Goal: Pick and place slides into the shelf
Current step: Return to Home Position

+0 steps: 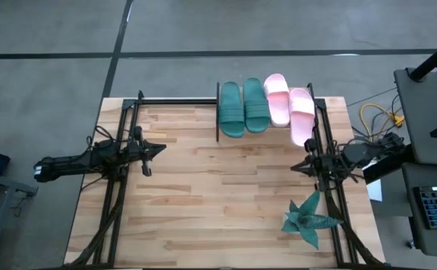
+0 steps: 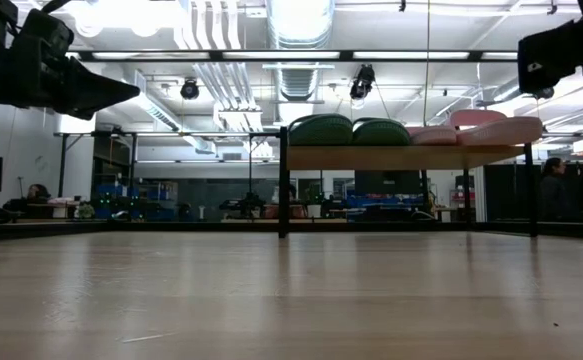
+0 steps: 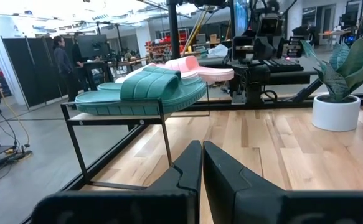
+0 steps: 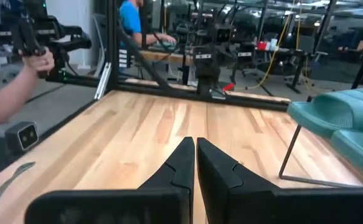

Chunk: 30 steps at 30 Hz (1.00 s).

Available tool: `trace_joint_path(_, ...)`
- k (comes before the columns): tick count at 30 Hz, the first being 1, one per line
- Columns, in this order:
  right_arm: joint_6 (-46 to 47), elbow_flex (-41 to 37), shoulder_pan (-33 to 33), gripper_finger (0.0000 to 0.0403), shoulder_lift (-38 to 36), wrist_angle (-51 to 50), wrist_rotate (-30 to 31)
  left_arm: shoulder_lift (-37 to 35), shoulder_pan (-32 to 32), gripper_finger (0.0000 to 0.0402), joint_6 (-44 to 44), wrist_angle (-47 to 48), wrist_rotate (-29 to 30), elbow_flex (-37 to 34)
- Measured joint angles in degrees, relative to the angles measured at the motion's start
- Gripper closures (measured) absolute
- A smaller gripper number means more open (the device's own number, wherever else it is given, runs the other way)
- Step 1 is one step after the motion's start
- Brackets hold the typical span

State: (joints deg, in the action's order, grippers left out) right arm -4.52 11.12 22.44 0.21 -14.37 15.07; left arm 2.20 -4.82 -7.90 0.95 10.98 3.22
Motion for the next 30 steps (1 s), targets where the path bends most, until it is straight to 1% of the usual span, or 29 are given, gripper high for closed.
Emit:
trace_joint_path(3, -0.2, -0.8, 0.0, 0.0394, -0.2, 0.1, -0.3, 0.1, 0.0, 0.0402, 0.0, 0.1, 0.0, 0.0)
trace_joint_path(13, 1.5, -2.2, 0.0, 0.0394, -0.2, 0.4, -6.6, 0.2, 0.0, 0.0402, 0.0, 0.0, 0.0, 0.0)
trace_joint_path(16, 1.1, -3.6, 0.0, 0.0394, -0.2, 3.0, -9.5, 0.3, 0.0, 0.0402, 0.0, 0.1, 0.0, 0.0)
trace_joint_path(23, 0.8, -7.7, 0.0, 0.0394, -0.1, 7.0, -11.0, 0.5, 0.0, 0.0402, 0.0, 0.1, 0.0, 0.0)
trace_joint_path(30, 0.4, -8.3, 0.0, 0.0394, 0.3, 8.8, -11.6, 0.5, 0.0, 0.0402, -0.1, 0.1, 0.0, 0.0)
